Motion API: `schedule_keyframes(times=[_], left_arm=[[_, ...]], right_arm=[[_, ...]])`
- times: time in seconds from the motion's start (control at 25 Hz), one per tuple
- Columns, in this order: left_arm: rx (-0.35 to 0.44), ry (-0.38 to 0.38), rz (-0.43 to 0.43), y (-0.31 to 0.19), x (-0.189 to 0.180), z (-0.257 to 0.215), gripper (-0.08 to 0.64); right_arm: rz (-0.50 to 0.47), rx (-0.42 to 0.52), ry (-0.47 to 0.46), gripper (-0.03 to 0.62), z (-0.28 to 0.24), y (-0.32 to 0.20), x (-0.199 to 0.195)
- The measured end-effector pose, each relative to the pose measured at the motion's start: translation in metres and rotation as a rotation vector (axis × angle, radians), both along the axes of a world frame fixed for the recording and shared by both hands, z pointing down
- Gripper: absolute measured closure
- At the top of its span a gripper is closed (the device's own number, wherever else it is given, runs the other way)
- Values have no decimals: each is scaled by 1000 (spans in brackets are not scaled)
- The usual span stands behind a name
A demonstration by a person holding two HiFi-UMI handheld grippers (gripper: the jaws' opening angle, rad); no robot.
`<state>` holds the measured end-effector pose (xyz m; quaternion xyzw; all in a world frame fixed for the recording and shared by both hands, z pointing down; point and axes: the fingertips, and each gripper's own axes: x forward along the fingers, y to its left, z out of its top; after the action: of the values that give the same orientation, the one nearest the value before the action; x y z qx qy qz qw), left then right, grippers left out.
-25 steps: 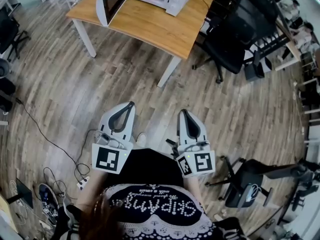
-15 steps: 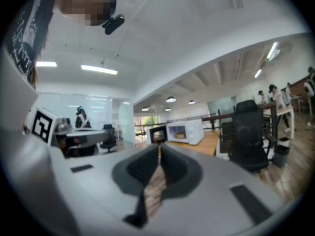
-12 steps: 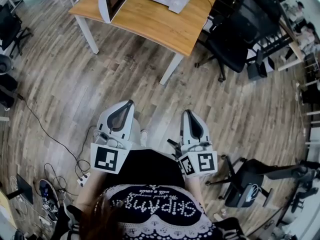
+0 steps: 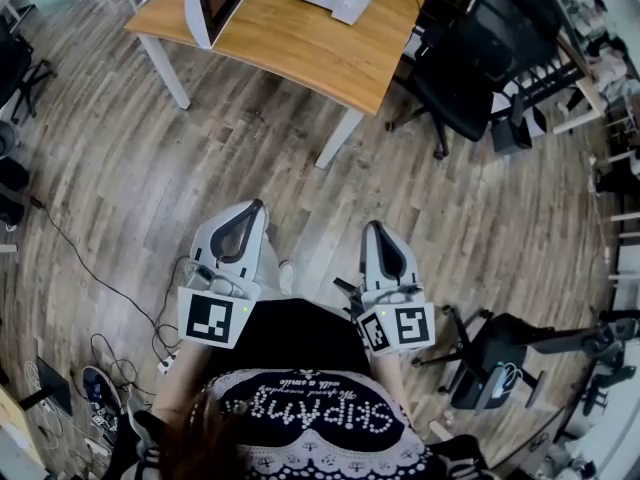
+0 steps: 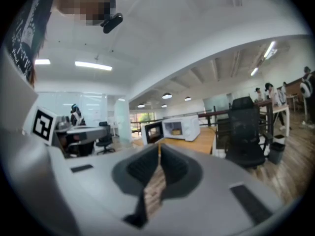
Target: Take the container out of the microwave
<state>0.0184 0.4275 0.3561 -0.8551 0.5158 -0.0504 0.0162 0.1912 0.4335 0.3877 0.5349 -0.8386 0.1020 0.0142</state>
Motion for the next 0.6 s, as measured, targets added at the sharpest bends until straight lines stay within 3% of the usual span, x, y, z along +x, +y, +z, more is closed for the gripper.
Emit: schedule_keyframes(times=[0.6], left_arm=[[10, 16, 11, -144, -72, -16, 529]], right_arm=[[29, 18, 1, 555, -21, -140, -64]])
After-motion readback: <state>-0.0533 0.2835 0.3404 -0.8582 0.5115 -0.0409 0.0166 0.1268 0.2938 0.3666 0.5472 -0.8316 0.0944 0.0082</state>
